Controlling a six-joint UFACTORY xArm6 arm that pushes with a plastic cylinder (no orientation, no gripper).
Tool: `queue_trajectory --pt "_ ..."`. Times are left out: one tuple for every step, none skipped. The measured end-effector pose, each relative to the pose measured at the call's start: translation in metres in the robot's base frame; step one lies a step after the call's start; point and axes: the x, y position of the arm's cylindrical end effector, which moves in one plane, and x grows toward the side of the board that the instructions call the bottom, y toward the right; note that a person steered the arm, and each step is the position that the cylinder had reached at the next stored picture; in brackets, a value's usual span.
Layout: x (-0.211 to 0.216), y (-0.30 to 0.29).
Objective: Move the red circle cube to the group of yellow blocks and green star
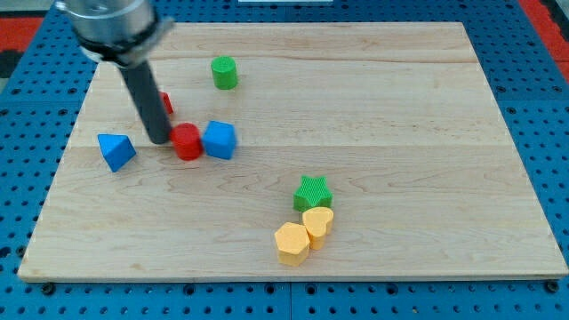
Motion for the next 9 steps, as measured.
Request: queue_trajectory --pt "0.009 0.018" --pt "-0.002 0.003" --pt "-0.012 0.021" --pt "0.013 0.095" --pt "0.048 0.112" --pt "0.036 0.109" --pt "0.029 0.051" --pt "0.063 0.083" --pt "0.064 0.128"
